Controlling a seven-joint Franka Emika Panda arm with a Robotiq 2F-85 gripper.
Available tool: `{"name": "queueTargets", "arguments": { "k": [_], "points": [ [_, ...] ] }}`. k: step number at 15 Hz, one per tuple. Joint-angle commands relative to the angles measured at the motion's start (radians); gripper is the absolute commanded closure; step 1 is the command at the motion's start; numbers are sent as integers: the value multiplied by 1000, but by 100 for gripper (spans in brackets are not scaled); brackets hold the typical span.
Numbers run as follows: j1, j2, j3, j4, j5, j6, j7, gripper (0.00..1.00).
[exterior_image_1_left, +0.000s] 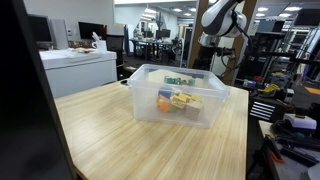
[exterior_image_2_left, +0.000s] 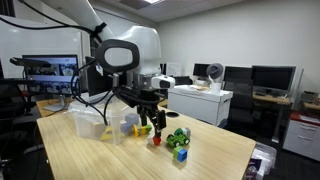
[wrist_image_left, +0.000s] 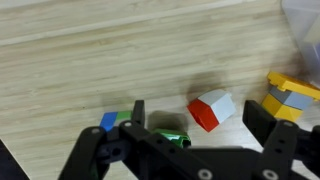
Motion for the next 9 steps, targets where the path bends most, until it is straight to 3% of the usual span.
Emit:
{"name": "queueTargets", "arguments": {
  "k": [1, 9],
  "points": [
    [-38, 25, 58, 31, 45, -22, -20, 0],
    [-50, 89, 109, 53, 28, -7, -26, 0]
  ]
}}
